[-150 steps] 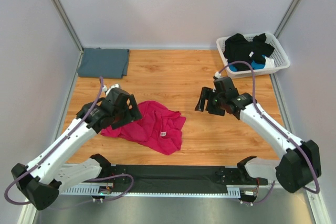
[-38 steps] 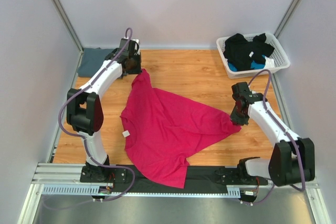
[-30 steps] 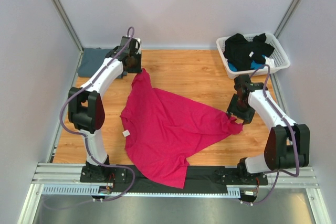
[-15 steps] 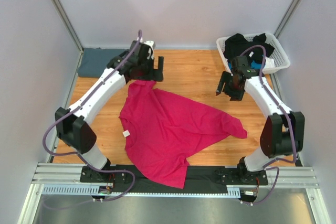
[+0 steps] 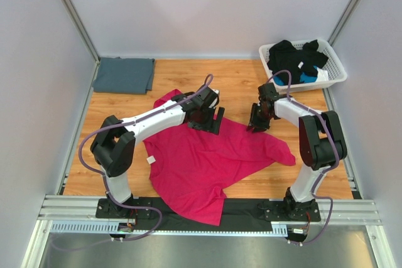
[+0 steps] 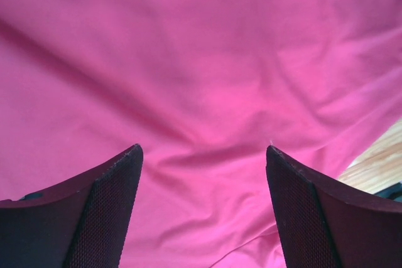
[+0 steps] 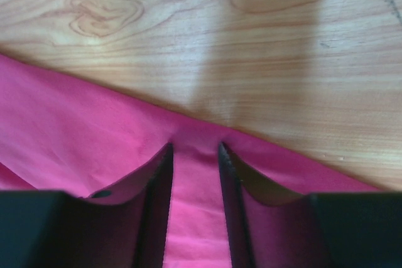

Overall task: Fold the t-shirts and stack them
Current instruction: Flatten the tshirt out

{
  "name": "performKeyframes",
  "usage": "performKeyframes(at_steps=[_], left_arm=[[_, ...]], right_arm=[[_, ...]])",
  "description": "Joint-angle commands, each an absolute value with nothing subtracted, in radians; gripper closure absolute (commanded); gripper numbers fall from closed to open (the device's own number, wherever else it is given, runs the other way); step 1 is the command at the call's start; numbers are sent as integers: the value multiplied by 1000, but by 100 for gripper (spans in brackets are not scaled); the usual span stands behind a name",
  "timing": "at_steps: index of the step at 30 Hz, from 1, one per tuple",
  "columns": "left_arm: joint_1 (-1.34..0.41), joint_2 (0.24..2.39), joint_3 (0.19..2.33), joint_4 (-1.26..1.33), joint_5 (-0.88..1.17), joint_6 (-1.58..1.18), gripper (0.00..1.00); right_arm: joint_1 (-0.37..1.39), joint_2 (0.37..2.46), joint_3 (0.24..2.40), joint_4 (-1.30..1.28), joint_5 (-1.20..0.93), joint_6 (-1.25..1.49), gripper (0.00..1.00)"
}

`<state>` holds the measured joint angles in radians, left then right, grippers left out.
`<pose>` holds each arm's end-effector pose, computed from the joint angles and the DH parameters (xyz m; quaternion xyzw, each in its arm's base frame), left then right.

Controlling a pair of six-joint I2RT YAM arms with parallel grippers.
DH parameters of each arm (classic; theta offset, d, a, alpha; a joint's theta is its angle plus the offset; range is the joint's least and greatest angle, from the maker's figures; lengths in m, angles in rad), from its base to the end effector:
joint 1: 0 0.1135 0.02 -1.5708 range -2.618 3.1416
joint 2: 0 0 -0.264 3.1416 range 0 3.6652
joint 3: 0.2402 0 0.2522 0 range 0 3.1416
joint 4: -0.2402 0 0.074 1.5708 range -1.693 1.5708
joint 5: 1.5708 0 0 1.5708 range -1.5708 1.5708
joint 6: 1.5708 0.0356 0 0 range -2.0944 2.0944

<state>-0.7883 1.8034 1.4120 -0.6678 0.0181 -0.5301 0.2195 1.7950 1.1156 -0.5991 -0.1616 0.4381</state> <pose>0.2702 -0.2727 0.2368 0.1268 0.9591 -0.1619 0.1946 0.3290 0.0793 0.1591 0.0959 0.9815 0.1224 0.1116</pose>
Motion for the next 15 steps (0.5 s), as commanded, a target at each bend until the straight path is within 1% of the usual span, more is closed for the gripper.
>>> performKeyframes(at_steps=[1, 2, 3, 4, 7, 10, 13, 15], left_arm=[[-830, 1833, 1433, -562, 5, -522, 15], [-836, 1847, 1436, -555, 3, -519, 15], [-845, 1864, 1456, -555, 8, -515, 15], [-850, 1897, 1469, -560, 9, -514, 16], [-857, 1948, 1511, -572, 2, -518, 17], [-857, 1967, 1528, -552, 3, -508, 18], [-857, 1960, 1519, -503, 35, -497, 18], [-857, 1959, 1513, -471, 54, -491, 18]], right_arm=[[227, 1773, 1078, -529, -158, 423, 72], [227, 1772, 1078, -525, -153, 423, 77], [227, 1772, 1080, -526, -152, 419, 84], [227, 1770, 1092, -532, -150, 422, 100], [227, 1732, 1115, -558, -159, 417, 100], [232, 1614, 1105, -589, -199, 437, 100], [285, 1414, 1037, -591, -259, 452, 100], [320, 1356, 988, -609, -265, 453, 100]])
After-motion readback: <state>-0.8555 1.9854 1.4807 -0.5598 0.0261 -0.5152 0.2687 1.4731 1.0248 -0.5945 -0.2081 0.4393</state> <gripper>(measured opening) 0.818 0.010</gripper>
